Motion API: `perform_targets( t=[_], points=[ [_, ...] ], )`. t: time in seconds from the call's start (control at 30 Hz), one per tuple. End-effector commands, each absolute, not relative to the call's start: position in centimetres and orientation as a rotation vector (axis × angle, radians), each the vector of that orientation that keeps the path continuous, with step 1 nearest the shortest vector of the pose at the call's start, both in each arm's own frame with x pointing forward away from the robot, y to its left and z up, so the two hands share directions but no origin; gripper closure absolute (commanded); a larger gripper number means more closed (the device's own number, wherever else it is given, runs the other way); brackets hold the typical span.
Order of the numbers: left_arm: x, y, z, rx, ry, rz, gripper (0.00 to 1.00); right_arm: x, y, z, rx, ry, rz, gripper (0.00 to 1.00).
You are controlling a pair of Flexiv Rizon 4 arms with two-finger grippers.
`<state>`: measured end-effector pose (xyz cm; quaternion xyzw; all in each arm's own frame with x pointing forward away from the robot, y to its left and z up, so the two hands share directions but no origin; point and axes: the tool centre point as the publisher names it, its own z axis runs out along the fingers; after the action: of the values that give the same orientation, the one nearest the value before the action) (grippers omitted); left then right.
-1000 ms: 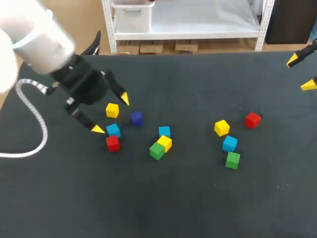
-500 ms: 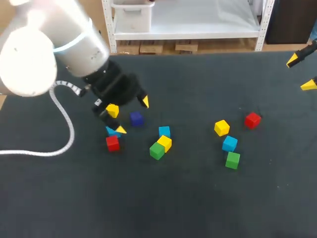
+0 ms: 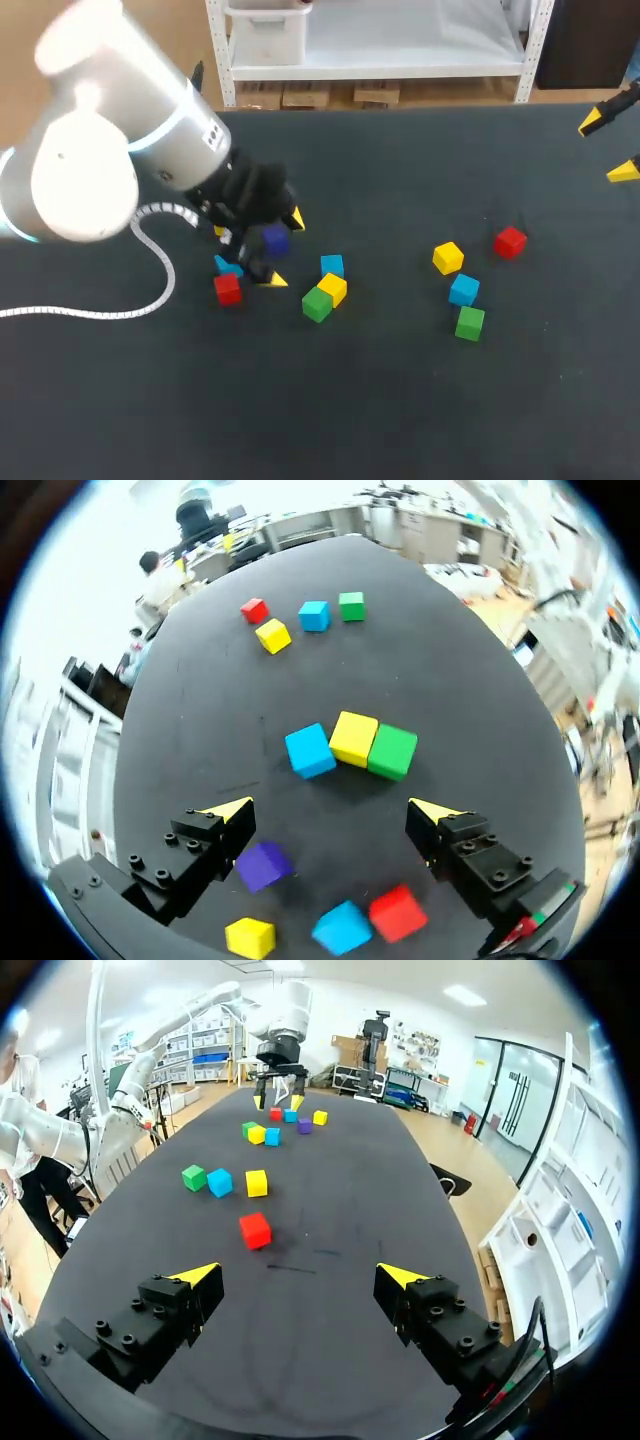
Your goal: Place the blue cubes, place green cubes on the blue cubes, place the yellow cubes on the green cubes, then place the red cubes on the yellow cubes, and place purple cube on the red cubes.
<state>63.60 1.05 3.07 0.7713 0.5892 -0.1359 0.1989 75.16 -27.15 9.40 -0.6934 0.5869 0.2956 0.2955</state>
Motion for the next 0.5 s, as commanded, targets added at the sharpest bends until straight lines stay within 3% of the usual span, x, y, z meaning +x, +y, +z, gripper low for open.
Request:
perform_targets(
  t=[0.03,0.5],
  points=[
    [63.7,0.4,1.3,2.123,1.658,-0.34,0.0,75.0,-27.1,9.4,-1.844,1.562,0.781,0.0],
    [67.1,-0.1,0.0,2.075,1.68,-0.295,0.0,75.0,-27.1,9.4,-1.844,1.562,0.781,0.0]
  ],
)
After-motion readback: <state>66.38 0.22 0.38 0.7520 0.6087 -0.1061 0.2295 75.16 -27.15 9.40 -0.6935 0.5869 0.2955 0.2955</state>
